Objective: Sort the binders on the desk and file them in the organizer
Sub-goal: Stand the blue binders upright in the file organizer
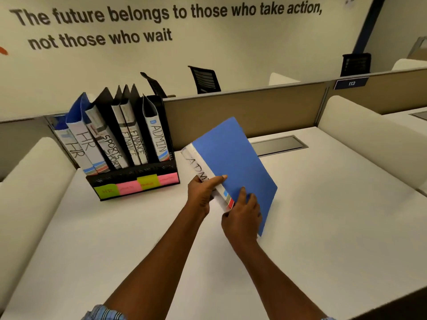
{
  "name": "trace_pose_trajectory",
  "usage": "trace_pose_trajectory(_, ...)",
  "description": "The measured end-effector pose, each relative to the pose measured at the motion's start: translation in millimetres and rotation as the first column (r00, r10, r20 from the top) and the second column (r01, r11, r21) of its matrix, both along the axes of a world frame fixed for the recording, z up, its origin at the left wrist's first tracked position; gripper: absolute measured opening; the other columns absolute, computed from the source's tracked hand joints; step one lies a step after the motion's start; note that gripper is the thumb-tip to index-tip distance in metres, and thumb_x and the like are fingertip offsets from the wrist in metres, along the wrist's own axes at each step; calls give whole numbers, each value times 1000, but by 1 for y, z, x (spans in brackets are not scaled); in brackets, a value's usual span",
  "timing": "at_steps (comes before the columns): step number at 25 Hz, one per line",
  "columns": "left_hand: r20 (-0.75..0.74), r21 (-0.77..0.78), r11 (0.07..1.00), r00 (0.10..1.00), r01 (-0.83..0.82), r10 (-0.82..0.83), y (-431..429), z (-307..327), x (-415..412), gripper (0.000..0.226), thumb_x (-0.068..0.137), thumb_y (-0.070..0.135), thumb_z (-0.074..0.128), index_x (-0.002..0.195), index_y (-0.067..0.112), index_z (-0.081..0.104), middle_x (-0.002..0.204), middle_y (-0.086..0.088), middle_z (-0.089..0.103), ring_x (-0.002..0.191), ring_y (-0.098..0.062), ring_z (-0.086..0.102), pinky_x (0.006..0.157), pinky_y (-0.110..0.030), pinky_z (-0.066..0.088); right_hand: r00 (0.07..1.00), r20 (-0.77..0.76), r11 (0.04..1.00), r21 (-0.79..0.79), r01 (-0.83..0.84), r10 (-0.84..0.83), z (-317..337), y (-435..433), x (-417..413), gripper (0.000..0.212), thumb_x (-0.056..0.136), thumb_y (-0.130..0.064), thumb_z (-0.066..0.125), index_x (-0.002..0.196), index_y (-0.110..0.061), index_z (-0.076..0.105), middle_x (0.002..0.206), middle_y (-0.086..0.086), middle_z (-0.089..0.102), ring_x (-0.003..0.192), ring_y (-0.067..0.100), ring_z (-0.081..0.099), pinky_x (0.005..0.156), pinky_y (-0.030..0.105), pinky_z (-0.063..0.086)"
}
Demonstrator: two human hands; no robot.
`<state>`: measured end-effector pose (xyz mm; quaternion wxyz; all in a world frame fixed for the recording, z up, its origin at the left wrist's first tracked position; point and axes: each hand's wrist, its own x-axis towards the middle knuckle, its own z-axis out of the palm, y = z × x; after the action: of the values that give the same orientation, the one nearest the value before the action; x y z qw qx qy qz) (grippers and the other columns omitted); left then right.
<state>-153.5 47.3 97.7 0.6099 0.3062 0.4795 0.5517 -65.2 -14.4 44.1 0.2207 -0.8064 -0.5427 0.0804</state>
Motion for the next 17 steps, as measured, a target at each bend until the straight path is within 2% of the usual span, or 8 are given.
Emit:
trace_pose_trajectory(3,-88,134,990,996,46,-35,-3,22,-36,50,61,11,86,106,14,65,98,-2,73,91,-22,69,66,-28,55,990,-131,984,163,71,-49,4,10,-35,73,86,-30,65,144,-15,25,142,15,32,130,32,37,105,47,41)
trace_pose_trajectory(6,-178,260,962,983,83,-36,-7,41,-64,53,65,11,84,113,12,62,104,-1,72,94,-19,68,62,-21,54,968,-249,948,315,55,27,9,21,-62,66,85,-17,67,142,-10,34,140,17,40,127,32,43,102,46,45)
trace_pose_trajectory(7,-205,290,953,978,93,-33,-8,47,-73,53,66,10,83,113,13,61,105,-1,71,96,-19,68,63,-23,55,960,-272,931,362,43,61,11,25,-71,65,85,-14,68,142,-8,37,139,17,43,127,32,45,103,46,45)
trace_pose_trajectory(10,-296,348,922,953,171,-65,-10,69,-96,58,65,12,85,116,12,58,111,-4,69,102,-21,66,80,-39,58,919,-356,862,505,35,172,21,42,-91,61,84,-8,70,139,-4,43,136,14,52,127,28,50,104,42,46)
trace_pose_trajectory(12,-385,362,890,914,278,-129,-5,84,-107,68,61,15,87,121,13,55,116,-5,67,107,-24,64,85,-44,57,886,-391,794,606,45,249,28,55,-95,55,85,-6,68,136,-4,48,133,11,57,124,21,54,102,33,47)
trace_pose_trajectory(15,-489,327,755,785,568,-380,22,103,-124,83,66,6,82,137,22,43,129,-2,58,117,-19,59,90,-39,54,819,-458,678,725,119,346,41,76,-94,55,78,1,69,131,-5,52,127,8,60,116,12,53,94,9,45)
trace_pose_trajectory(16,-515,277,751,752,599,-410,35,108,-126,85,69,1,79,141,24,39,133,-2,55,119,-17,56,93,-39,53,794,-486,655,740,152,365,44,86,-93,57,75,3,70,129,-5,52,126,9,61,114,12,53,90,5,44)
trace_pose_trajectory(17,-550,219,800,748,558,-371,49,110,-128,84,72,-3,75,142,23,37,135,-4,54,119,-18,56,95,-40,51,776,-506,638,749,178,378,48,96,-93,59,73,4,72,127,-4,52,125,11,61,113,12,53,87,2,43)
